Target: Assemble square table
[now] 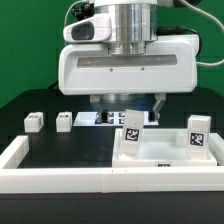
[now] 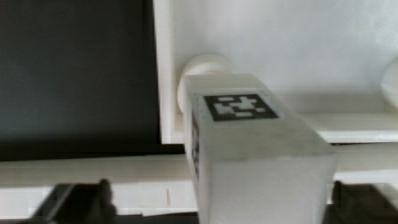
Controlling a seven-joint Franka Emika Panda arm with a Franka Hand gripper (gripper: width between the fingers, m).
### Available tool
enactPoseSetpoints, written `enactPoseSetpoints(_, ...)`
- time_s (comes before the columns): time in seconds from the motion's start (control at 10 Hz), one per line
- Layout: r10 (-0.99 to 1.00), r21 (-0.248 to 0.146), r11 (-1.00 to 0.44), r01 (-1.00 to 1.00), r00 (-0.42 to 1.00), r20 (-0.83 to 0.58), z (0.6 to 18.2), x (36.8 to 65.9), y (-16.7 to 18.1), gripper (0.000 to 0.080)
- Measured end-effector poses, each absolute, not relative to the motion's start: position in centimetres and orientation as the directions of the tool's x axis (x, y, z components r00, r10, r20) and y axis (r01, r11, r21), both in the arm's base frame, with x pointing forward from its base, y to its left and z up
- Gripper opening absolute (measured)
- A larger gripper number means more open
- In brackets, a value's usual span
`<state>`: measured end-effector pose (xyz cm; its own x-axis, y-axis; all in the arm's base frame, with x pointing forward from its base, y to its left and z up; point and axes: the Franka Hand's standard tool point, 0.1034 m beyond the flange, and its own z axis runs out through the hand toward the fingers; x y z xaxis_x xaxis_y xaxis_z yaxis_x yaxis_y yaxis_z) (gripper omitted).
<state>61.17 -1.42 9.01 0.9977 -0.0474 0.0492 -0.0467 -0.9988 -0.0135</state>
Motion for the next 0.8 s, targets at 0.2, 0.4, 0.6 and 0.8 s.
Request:
enactPoseSetpoints(0.2, -0.047, -0.013, -0.999, -0.047, 0.998, 0.049, 9.01, 61.17, -1.42, 0.0365)
enactPoseSetpoints(0.4, -0.047, -0.013, -0.999, -0.047, 0.998, 0.049, 9.02, 61.17, -1.42, 0.029)
enactPoseSetpoints(0.6, -0.057, -0.014, -0.998, -0.056, 0.997, 0.049, 9.02, 61.17, -1.42, 0.029)
enactPoseSetpoints(0.8, -0.071, -0.015, -0.997, -0.071, 0.996, 0.049, 9.02, 61.17, -1.42, 0.029)
